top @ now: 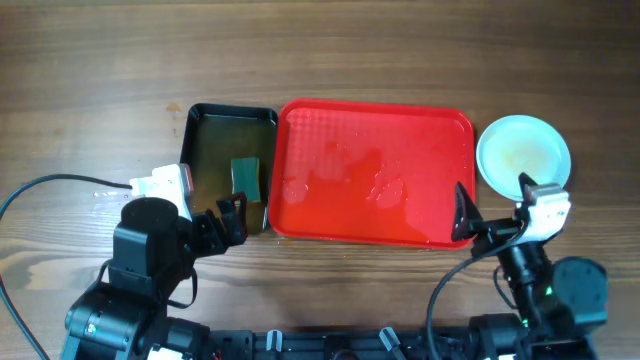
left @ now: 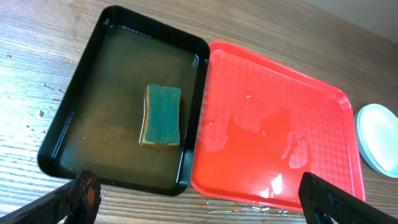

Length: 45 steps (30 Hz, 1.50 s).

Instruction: Clean dirty plates on tray and stack at the side

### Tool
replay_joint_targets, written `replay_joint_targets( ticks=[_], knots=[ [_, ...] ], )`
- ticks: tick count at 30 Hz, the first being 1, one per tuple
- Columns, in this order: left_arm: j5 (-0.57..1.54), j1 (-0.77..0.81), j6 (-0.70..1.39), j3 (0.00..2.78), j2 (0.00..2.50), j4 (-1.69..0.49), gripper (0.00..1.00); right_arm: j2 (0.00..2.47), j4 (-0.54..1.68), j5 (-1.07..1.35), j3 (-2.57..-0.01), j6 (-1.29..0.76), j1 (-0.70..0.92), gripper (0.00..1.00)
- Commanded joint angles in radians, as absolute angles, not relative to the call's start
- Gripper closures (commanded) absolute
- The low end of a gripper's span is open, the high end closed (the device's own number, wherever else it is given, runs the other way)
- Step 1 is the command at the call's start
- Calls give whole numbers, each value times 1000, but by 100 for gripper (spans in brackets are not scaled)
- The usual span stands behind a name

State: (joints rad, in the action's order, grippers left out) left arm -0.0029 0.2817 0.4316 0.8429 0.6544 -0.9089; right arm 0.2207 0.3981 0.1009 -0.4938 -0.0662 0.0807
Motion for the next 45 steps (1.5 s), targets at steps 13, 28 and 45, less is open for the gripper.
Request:
replay_joint_targets(
  ticks=[13, 28, 45],
  knots=[
    [-20, 284, 427, 837, 652, -907, 0, 3, -293, 108, -63, -52, 82, 0],
    [-20, 284, 427, 837, 652, -907, 0, 3, -4, 85, -5, -56, 88, 0],
    [-20, 284, 427, 837, 652, -907, 0, 5, -4, 85, -5, -55, 88, 0]
  ],
)
